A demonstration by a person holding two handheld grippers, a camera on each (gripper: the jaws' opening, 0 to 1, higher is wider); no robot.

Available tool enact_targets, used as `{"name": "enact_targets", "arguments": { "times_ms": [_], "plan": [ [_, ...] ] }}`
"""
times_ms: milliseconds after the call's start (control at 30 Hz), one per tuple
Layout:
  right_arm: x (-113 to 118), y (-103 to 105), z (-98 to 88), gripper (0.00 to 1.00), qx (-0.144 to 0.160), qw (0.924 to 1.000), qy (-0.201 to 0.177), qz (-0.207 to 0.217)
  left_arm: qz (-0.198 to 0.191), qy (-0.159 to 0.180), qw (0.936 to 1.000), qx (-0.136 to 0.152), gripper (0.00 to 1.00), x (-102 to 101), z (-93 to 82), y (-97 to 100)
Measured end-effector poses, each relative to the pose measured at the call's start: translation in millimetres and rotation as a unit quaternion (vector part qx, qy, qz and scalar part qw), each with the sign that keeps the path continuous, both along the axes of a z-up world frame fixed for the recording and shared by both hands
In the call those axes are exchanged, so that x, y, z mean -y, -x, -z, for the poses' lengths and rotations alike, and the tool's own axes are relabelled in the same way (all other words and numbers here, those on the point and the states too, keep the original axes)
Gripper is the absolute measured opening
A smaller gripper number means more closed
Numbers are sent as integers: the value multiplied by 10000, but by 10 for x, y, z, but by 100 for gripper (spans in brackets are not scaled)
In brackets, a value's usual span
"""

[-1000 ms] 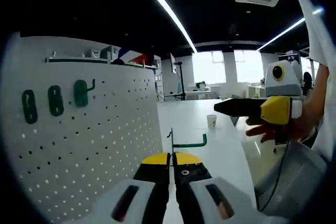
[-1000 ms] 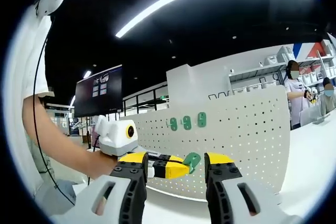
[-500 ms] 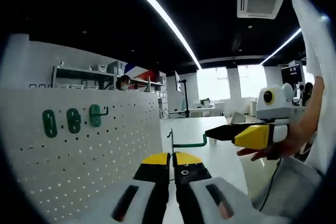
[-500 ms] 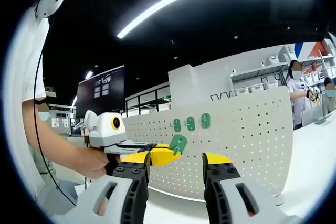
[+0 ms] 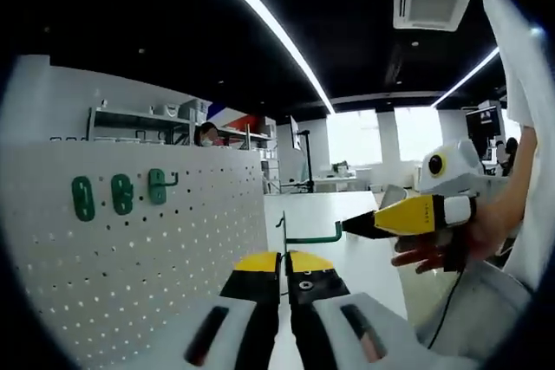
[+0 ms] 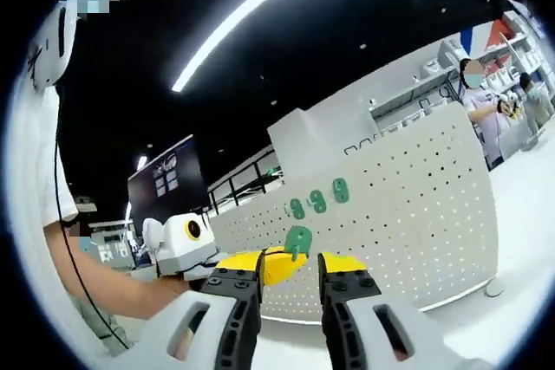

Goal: Insert the hook assembly into the mounting plate slot until the hook locks in place.

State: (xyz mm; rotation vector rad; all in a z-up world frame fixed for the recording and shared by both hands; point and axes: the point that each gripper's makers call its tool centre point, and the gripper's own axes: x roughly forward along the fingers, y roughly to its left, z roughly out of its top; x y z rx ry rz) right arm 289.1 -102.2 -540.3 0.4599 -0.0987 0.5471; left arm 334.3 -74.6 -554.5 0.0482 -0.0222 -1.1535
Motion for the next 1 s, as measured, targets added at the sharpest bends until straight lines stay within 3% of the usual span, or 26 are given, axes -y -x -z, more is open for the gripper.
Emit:
{"name": "enact_targets", "arguments": {
  "times_ms": [167,1000],
  "plan": [
    [-23,-6,20,21,-73,10000,-32,-15,0,21,10000,-4,1,10,-3,4],
    [-52,-144,-50,11,132,9998,2,180,58,52,9999,102,1,169,-73,177]
  ]
}}
